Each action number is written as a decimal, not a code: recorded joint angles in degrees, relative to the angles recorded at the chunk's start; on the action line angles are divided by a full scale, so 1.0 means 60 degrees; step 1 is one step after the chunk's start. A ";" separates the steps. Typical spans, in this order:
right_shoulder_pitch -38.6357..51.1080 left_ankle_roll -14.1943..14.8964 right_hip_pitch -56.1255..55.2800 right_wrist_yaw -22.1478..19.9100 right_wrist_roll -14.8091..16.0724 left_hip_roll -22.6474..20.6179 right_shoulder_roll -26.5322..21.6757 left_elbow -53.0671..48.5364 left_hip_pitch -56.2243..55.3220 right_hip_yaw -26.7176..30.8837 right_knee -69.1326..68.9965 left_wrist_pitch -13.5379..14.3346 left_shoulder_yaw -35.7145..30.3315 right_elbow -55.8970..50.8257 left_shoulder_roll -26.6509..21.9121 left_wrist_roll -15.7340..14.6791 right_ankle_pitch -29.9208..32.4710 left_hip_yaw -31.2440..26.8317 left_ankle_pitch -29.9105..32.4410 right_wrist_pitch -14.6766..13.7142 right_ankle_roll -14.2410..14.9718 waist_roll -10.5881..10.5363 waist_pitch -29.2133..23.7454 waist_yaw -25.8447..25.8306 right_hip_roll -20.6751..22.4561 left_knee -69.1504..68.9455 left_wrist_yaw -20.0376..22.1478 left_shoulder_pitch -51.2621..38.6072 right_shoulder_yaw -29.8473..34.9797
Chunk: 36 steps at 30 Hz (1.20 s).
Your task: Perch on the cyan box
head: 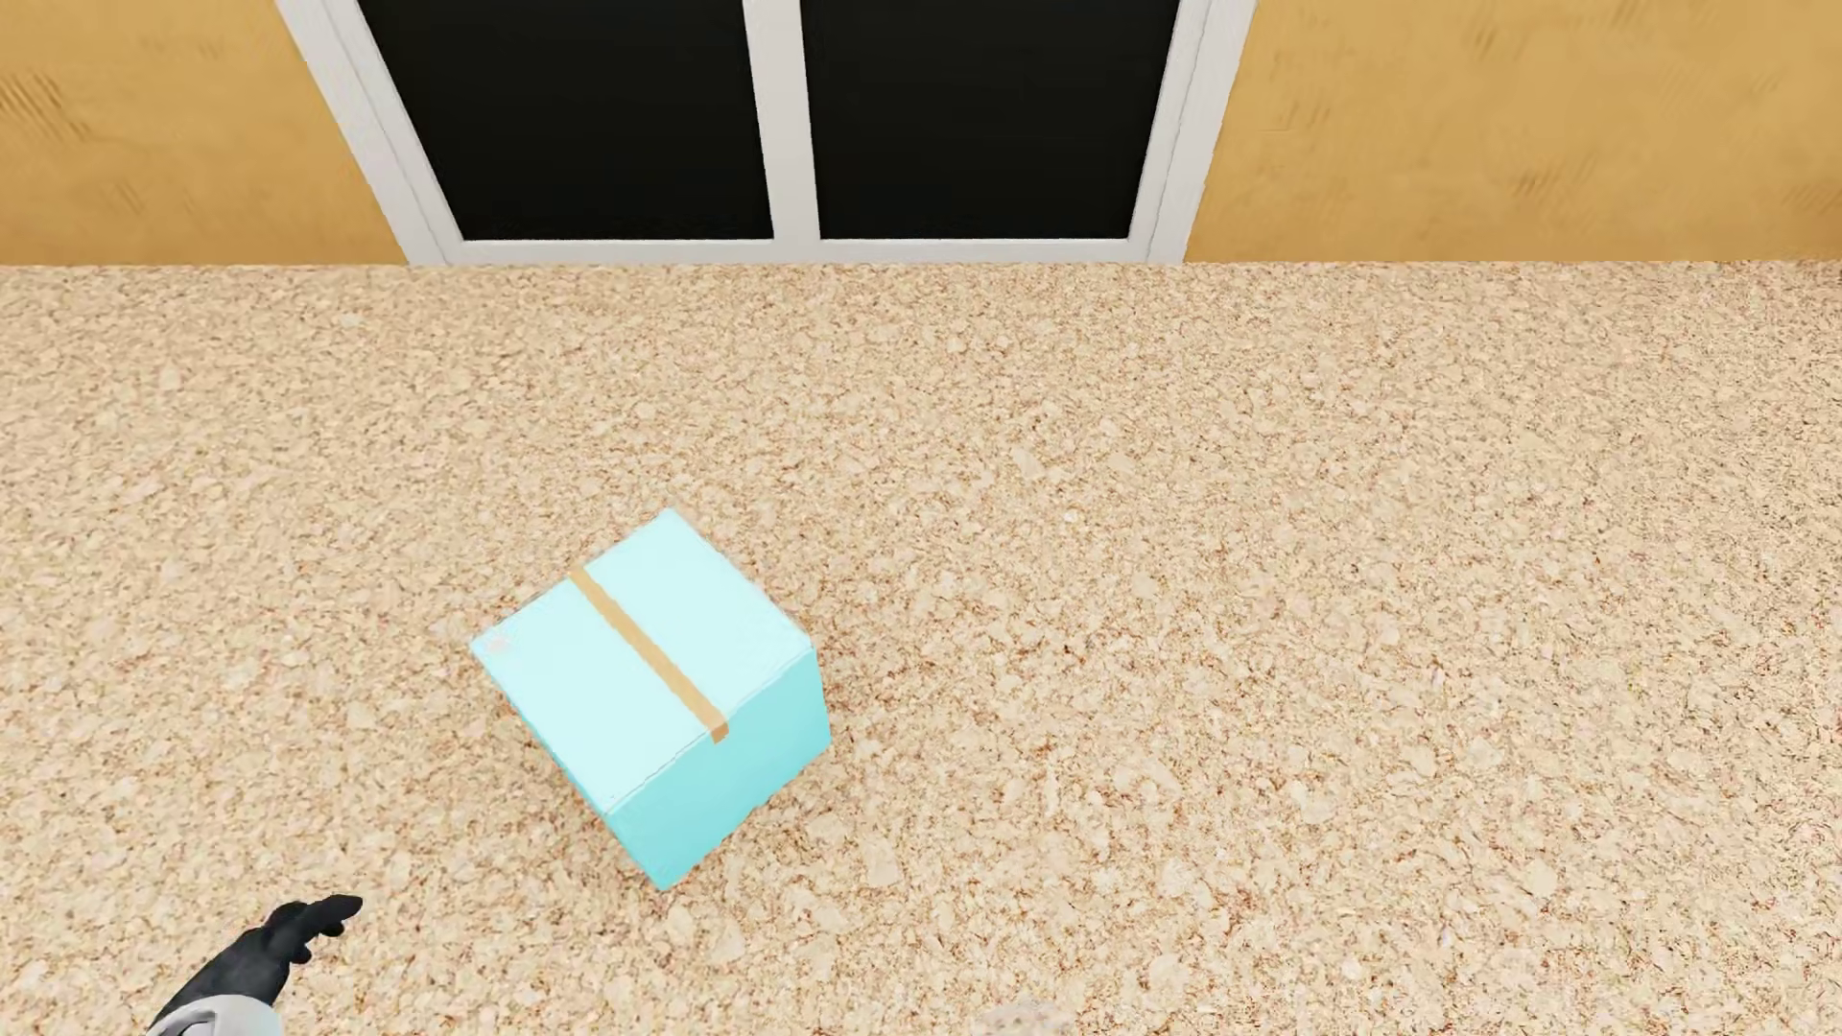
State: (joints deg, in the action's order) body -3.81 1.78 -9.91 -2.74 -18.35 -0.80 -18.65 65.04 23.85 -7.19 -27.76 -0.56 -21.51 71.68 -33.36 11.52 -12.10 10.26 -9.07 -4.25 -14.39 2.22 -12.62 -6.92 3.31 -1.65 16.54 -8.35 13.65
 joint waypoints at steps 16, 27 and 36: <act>0.2775 0.1442 -0.0356 0.0936 0.0191 0.1773 0.0107 -0.0904 -0.4995 0.3448 0.0011 -0.0622 0.0292 -0.4025 0.2550 0.0087 -0.1058 -0.3028 -0.0775 -0.1126 0.2261 -0.0442 -0.0704 0.0774 0.0335 -0.4311 0.0747 0.1393 0.3478; 0.3141 0.0047 -0.4825 -0.1084 0.0521 0.1901 -0.0691 -0.2158 -1.0706 0.2344 -0.6028 -0.0514 0.0914 -0.3408 0.1589 0.0695 -0.3319 -0.2629 -0.2538 0.0203 0.3077 0.0008 -0.2933 0.1114 -0.2034 -1.1577 0.0547 0.0559 0.2173; 0.4006 0.1002 -0.9632 -0.1117 0.1266 0.2187 -0.1490 -0.3219 -1.4208 0.3683 -1.2488 -0.0887 0.0424 -0.3638 0.0538 0.0648 -0.4567 -0.3547 -0.4434 0.0478 0.4307 0.0151 -0.5341 0.0847 -0.2415 -1.8020 0.1607 -0.0589 0.1649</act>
State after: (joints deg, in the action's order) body 20.22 7.79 -67.70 -9.44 -10.75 12.33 -27.59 45.72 -61.40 14.91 -102.69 -5.88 -18.96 49.85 -30.13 15.41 -39.50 -11.02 -35.67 -1.38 11.45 3.12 -44.66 -1.84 -11.19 -109.77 26.18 -11.88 23.54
